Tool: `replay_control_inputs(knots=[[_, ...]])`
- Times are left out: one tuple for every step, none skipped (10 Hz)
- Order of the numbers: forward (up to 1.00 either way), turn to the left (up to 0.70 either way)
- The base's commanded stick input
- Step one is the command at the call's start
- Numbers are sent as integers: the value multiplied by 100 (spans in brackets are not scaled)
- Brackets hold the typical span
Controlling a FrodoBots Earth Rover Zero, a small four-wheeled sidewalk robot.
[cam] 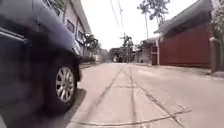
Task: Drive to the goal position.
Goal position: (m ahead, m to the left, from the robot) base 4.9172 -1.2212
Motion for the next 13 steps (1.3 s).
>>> replay_control_inputs(knots=[[100,0],[100,0],[100,0],[100,0],[100,0],[100,0],[100,0],[100,0],[100,0],[100,0],[100,0],[100,0],[100,0]])
